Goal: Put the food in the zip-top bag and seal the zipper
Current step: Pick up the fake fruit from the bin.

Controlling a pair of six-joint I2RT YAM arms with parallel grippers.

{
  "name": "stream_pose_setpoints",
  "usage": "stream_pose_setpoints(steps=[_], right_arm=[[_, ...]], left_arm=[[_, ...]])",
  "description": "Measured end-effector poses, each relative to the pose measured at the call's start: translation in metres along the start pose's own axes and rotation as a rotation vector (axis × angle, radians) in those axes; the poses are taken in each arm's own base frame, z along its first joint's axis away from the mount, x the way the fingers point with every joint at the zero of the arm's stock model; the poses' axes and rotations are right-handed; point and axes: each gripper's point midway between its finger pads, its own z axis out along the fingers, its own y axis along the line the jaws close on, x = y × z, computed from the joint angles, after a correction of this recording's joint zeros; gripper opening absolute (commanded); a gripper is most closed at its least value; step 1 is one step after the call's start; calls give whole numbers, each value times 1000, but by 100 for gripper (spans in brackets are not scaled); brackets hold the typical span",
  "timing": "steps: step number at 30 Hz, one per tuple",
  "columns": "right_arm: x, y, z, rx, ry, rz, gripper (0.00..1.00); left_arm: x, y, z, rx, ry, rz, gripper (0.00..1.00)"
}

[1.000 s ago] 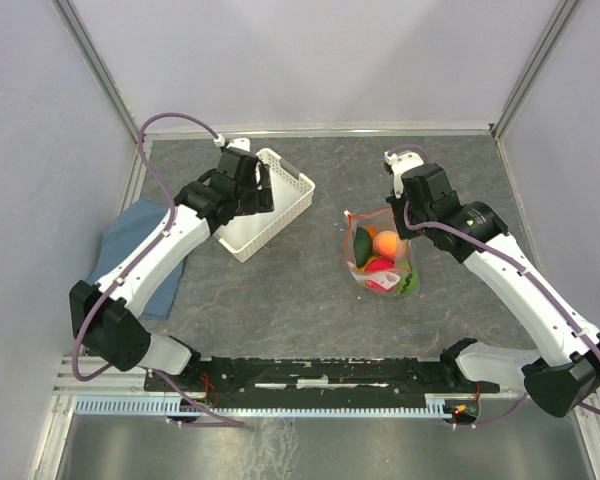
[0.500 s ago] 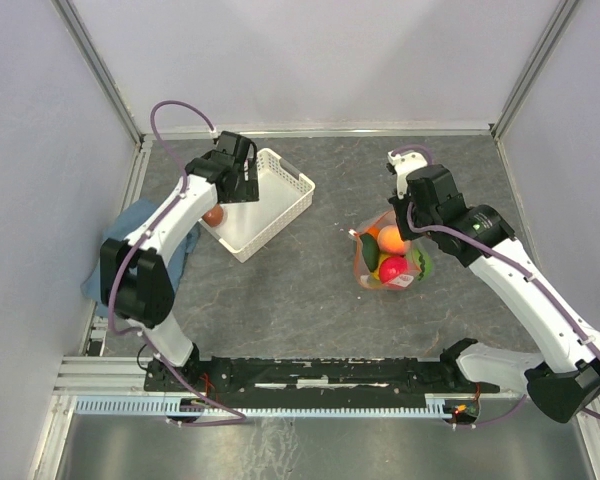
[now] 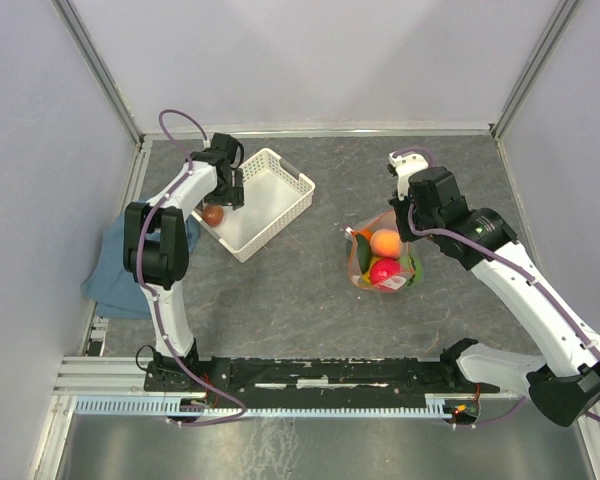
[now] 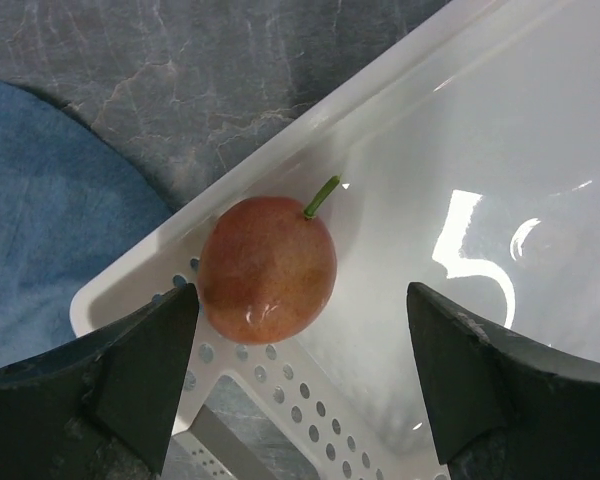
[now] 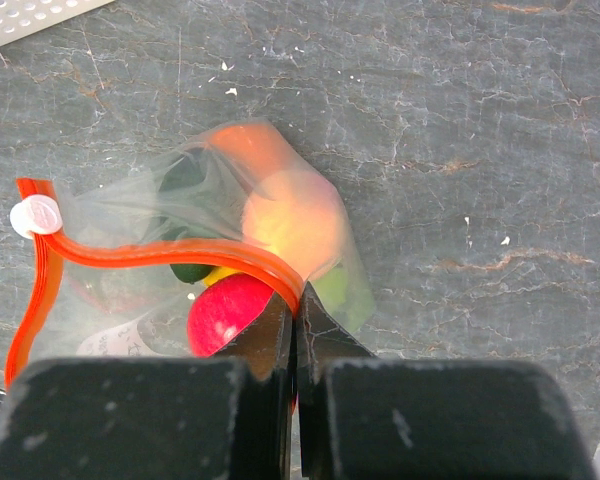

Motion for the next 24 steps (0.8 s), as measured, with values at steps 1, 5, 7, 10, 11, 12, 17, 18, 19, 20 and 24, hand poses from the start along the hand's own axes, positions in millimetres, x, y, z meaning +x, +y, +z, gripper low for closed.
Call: stream_pose_setpoints(steps=[1, 5, 7, 10, 11, 12, 17, 18, 19, 20, 24], right_arm=[[0, 0, 0, 0, 0, 0, 1], [-1, 0, 1, -1, -5, 1, 1], [-1, 0, 1, -1, -5, 1, 1], [-1, 0, 2, -1, -6, 1, 1], [0, 0, 2, 0, -6, 1, 1], [0, 1, 2, -1, -5, 1, 1], [0, 1, 4, -1, -9, 2, 1], [-1, 1, 4, -1, -11, 2, 1], [-1, 1, 5, -1, -12, 2, 1], [0, 1, 5, -1, -11, 2, 1], [0, 1, 6, -1, -10, 2, 1]], left_arm=[[0, -1, 3, 4, 6, 7, 90], [0, -2, 11, 11, 20, 13, 87], [3, -3, 15, 20, 34, 12, 86], [7, -3, 22, 27, 56, 11, 85], [9, -4, 24, 29, 63, 13, 85], [10, -5, 26, 32, 70, 13, 85], [17, -8, 34, 42, 95, 18, 82], [18, -9, 36, 43, 101, 19, 82], [20, -10, 38, 44, 107, 21, 81], [21, -11, 40, 49, 112, 22, 80], [22, -14, 40, 65, 118, 22, 79]])
